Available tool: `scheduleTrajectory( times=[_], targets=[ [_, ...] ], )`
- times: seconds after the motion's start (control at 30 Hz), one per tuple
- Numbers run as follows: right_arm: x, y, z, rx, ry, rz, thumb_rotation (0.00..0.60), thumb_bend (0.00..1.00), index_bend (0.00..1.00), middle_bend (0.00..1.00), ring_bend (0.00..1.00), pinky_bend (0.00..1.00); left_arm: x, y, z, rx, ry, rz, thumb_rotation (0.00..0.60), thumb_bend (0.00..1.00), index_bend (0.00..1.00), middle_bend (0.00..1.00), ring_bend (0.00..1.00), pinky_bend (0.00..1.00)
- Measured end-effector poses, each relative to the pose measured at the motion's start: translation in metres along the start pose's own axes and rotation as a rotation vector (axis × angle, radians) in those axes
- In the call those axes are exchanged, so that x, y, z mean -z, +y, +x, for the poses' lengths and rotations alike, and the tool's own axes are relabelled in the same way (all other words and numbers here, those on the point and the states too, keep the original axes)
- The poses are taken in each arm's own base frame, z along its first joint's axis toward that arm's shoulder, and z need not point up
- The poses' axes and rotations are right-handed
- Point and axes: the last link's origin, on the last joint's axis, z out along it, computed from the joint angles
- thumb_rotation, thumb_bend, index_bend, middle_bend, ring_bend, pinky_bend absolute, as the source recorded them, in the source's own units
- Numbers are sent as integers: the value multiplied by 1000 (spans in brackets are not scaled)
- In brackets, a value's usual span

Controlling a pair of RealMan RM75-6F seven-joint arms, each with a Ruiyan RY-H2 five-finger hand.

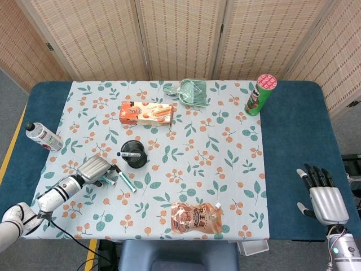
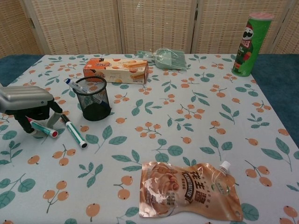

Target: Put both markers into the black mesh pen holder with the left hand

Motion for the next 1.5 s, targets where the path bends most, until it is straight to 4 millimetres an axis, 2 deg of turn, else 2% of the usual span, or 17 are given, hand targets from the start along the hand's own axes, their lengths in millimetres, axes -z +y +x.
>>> scheduleTrajectory(
  times=[0.2, 0.4, 0.53, 0.73, 0.83, 1.0, 1.23, 1.5],
  targets=[
    [1, 1, 2, -5, 7, 5, 600, 211, 101, 0, 0, 23, 17, 4, 15, 37, 62, -11, 600, 358, 648, 1000, 931, 949],
    [-1, 3, 2, -19, -1, 10, 600, 210, 101, 0, 0, 23, 45, 16, 46, 180, 158, -1, 600, 358, 631, 1000, 928, 947],
    [-1, 3, 3, -29, -7, 23, 600, 210, 101, 0, 0, 23, 66, 22, 81, 393, 225, 43, 600, 358, 623, 1000, 927, 946],
    [0, 4, 5, -44, -8, 39, 600, 210, 101, 0, 0, 23, 78, 19, 135, 784, 326, 91, 600, 357, 622, 1000, 926, 946],
    [0, 5, 7, -51, -4, 39, 600, 210, 101, 0, 0, 23, 70, 25, 162, 963, 367, 82, 600, 358, 622, 1000, 926, 946],
    [0, 8, 7, -57, -8, 35, 600, 210, 101, 0, 0, 23, 42, 38, 176, 1108, 355, 49, 600, 357, 623, 1000, 926, 946],
    [-2, 11, 6, -68, -24, 30, 600, 210, 101, 0, 0, 23, -9, 58, 170, 1265, 310, -10, 600, 358, 628, 1000, 926, 945],
    [3, 12, 7, -77, -32, 49, 600, 209, 101, 0, 0, 23, -51, 52, 153, 1323, 340, -23, 600, 357, 630, 1000, 926, 942]
  ],
)
